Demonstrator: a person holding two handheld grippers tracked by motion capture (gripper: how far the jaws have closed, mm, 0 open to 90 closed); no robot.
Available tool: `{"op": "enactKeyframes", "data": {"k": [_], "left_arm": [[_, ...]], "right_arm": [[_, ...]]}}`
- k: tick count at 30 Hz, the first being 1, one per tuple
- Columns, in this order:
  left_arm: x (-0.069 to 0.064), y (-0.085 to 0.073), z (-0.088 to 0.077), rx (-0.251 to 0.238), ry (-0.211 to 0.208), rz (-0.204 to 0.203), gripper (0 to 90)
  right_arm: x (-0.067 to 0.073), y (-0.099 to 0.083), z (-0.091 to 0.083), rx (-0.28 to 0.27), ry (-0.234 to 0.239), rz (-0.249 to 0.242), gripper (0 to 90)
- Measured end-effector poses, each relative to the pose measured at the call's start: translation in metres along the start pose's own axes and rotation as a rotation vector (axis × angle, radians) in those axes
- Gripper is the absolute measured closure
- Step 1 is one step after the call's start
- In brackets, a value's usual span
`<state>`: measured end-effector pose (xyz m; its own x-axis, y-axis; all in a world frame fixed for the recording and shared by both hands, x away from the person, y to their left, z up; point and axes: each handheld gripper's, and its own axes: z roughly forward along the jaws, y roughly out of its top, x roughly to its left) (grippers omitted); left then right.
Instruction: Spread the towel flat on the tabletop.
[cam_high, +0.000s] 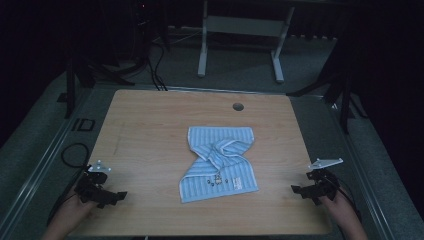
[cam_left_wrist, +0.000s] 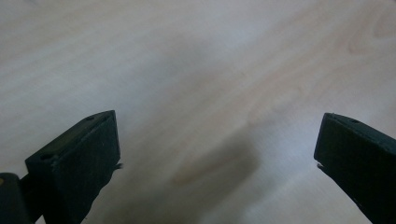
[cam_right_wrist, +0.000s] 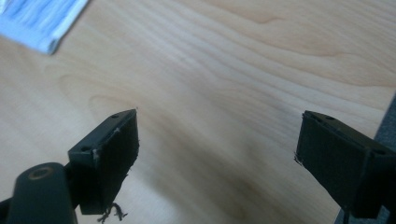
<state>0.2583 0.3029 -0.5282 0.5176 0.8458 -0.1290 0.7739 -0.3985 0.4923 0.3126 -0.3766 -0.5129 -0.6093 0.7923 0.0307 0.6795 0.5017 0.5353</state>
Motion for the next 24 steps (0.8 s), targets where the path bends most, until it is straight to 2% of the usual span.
{"op": "enactKeyframes", "data": {"k": [1,2,3,4,5,6,7,8,9,12,13,14,15,16,17,18,19,20,21,24], "left_arm": [[-0.003,0.001,0.002,0.064,-0.018,0.04,0.1],[-0.003,0.001,0.002,0.064,-0.018,0.04,0.1],[-0.007,0.003,0.004,0.124,-0.016,0.066,0.1],[-0.007,0.003,0.004,0.124,-0.016,0.066,0.1],[-0.012,0.005,0.005,0.177,-0.002,0.094,0.1],[-0.012,0.005,0.005,0.177,-0.002,0.094,0.1],[-0.017,0.007,0.004,0.208,0.006,0.118,0.1],[-0.017,0.007,0.004,0.208,0.006,0.118,0.1],[-0.02,0.009,0.003,0.237,-0.011,0.134,0.1],[-0.024,0.011,0.003,0.259,-0.007,0.154,0.1],[-0.028,0.013,0.004,0.3,-0.009,0.171,0.1],[-0.028,0.013,0.004,0.3,-0.009,0.171,0.1],[-0.035,0.015,0.006,0.347,-0.011,0.204,0.1],[-0.035,0.015,0.006,0.347,-0.011,0.204,0.1],[-0.04,0.018,0.008,0.369,-0.018,0.217,0.1],[-0.04,0.018,0.008,0.369,-0.018,0.217,0.1],[-0.044,0.022,0.009,0.386,-0.022,0.228,0.1],[-0.044,0.022,0.009,0.386,-0.022,0.228,0.0],[-0.048,0.026,0.01,0.397,-0.026,0.232,0.1],[-0.051,0.03,0.012,0.403,-0.036,0.241,0.1]], "right_arm": [[0.002,0.005,-0.003,0.034,0.018,-0.025,13.1],[0.002,0.005,-0.003,0.034,0.018,-0.025,13.1],[0.004,0.01,-0.004,0.078,0.043,-0.046,13.2],[0.004,0.01,-0.004,0.078,0.043,-0.046,13.2],[0.006,0.014,-0.004,0.132,0.063,-0.073,14.1],[0.006,0.014,-0.004,0.132,0.063,-0.073,14.1],[0.009,0.017,-0.003,0.181,0.078,-0.104,15.1],[0.009,0.017,-0.003,0.181,0.078,-0.104,15.1],[0.011,0.02,-0.001,0.215,0.091,-0.113,15.2],[0.014,0.022,0.001,0.247,0.098,-0.125,15.2],[0.017,0.024,0.005,0.287,0.106,-0.14,15.2],[0.017,0.024,0.005,0.287,0.106,-0.14,15.2],[0.02,0.026,0.009,0.332,0.098,-0.158,15.2],[0.02,0.026,0.009,0.332,0.098,-0.158,15.2],[0.024,0.027,0.011,0.382,0.095,-0.176,15.2],[0.024,0.027,0.011,0.382,0.095,-0.176,15.2],[0.027,0.029,0.012,0.418,0.084,-0.192,15.2],[0.027,0.029,0.012,0.418,0.084,-0.192,15.2],[0.03,0.031,0.013,0.462,0.058,-0.22,16.4],[0.032,0.034,0.014,0.491,0.053,-0.225,16.4]]}}
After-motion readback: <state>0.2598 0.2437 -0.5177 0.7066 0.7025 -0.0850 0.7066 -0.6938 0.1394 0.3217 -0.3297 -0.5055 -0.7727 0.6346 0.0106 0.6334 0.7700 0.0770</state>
